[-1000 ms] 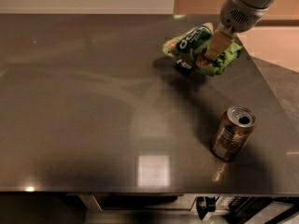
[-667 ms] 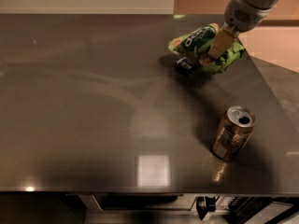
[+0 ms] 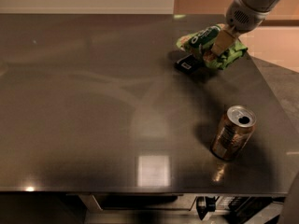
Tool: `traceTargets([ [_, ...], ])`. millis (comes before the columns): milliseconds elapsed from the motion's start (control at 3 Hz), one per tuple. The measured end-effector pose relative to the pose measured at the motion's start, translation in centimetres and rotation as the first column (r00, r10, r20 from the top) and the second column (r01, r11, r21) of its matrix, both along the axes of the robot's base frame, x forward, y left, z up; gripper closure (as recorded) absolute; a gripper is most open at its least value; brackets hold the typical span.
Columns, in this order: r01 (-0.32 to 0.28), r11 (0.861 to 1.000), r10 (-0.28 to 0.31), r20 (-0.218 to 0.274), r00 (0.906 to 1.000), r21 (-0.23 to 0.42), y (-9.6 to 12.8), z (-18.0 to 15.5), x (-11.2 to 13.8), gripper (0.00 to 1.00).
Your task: Move green rice chip bag near rxbar blueberry
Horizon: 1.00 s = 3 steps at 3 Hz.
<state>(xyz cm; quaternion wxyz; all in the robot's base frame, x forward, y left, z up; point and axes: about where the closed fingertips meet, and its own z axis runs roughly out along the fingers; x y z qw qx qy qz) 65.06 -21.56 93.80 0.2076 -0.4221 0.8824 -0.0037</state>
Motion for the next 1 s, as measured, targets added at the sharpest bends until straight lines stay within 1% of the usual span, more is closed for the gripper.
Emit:
traceTargets([
  [333, -0.004, 1.000, 0.004, 0.000, 1.0000, 0.000, 0.17, -0.17, 0.10, 0.12],
  [667, -0.005, 1.000, 0.005, -0.001, 1.0000, 0.000, 0.28, -0.36, 0.22, 0.00],
  [1000, -0.005, 1.000, 0.005, -0.001, 1.0000, 0.000, 0.28, -0.37, 0.22, 0.00],
])
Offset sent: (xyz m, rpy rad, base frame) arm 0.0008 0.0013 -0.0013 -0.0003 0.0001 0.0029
